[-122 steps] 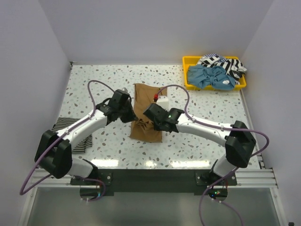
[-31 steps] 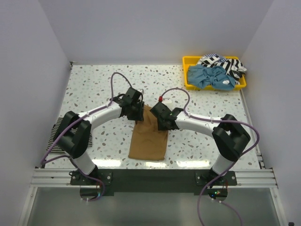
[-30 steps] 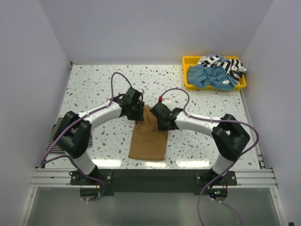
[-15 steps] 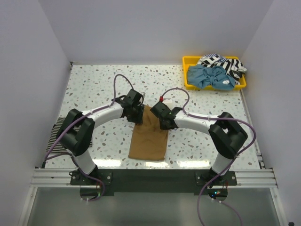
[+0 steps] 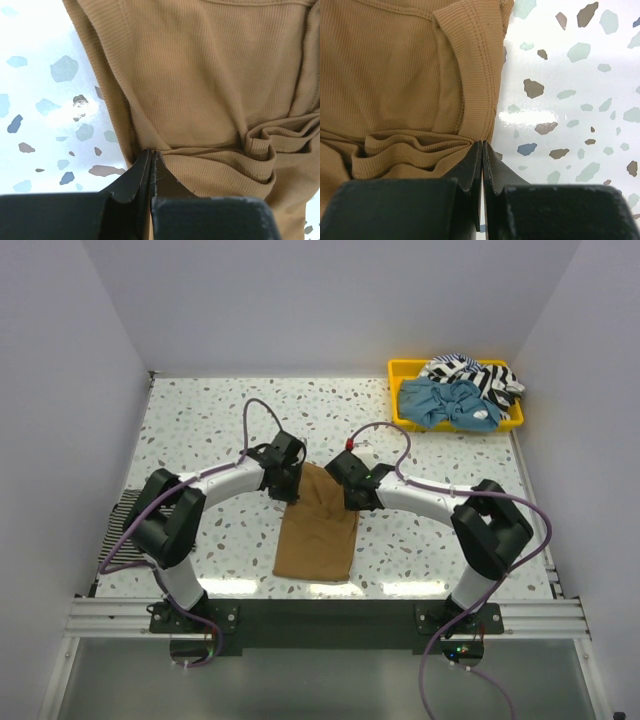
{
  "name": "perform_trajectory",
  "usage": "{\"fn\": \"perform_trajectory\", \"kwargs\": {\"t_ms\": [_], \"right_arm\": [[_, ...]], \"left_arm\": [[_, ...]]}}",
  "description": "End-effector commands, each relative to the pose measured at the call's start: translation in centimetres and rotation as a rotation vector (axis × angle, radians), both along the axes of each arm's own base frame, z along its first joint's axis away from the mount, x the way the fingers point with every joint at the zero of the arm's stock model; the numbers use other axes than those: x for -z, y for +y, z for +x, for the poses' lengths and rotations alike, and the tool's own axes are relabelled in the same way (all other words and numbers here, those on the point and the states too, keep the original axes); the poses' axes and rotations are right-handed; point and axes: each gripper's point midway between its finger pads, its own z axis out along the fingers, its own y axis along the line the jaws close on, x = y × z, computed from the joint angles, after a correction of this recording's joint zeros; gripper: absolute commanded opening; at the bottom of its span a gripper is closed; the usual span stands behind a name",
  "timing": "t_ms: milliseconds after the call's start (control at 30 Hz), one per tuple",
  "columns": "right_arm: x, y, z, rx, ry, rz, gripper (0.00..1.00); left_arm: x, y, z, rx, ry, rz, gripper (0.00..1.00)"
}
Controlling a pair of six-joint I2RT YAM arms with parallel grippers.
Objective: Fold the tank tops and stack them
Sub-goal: Fold the tank top
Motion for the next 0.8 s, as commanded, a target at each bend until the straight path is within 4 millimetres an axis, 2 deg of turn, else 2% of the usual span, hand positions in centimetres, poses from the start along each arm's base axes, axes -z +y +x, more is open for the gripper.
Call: {"fn": "perform_trajectory", "kwargs": {"t_ms": [0,133,200,233,267,367,500,767], "right_arm": [[-1.8,-0.4,1.0,0.027,-0.058,0.017,0.01],[-1.9,-0.4,1.0,0.028,-0.059,0.035,0.01],[-2.2,0.0,1.1,0.017,-0.058,0.054,0.06],[-2.3,0.2,1.1,0.009,-0.056,0.065,0.09],[-2.6,0.6,1.3,-0.002,-0.069,0.085,0.18],[-3.1,1.9,1.2,-0.042,-0.07,0.141,0.28],[-3.1,3.2,1.0,-0.076,-0.068,0.145,0.35],[-1.1,5.1,0.6,-0.116,-0.03,0.114,0.35]], "left_arm": [[-3.0,-0.2,1.7,-0.039,-0.087,-0.014,0.0],[-5.0,0.6,2.2,-0.086,-0.137,-0.029,0.0],[-5.6,1.2,2.3,-0.109,-0.153,-0.033,0.0],[-5.6,1.4,2.3,-0.117,-0.154,-0.037,0.0],[-5.7,1.5,2.4,-0.123,-0.156,-0.038,0.0],[-5.3,1.9,2.2,-0.141,-0.151,-0.034,0.0],[-4.9,1.9,1.9,-0.15,-0.146,-0.045,0.0],[-3.8,2.0,2.0,-0.169,-0.137,-0.038,0.0]]}}
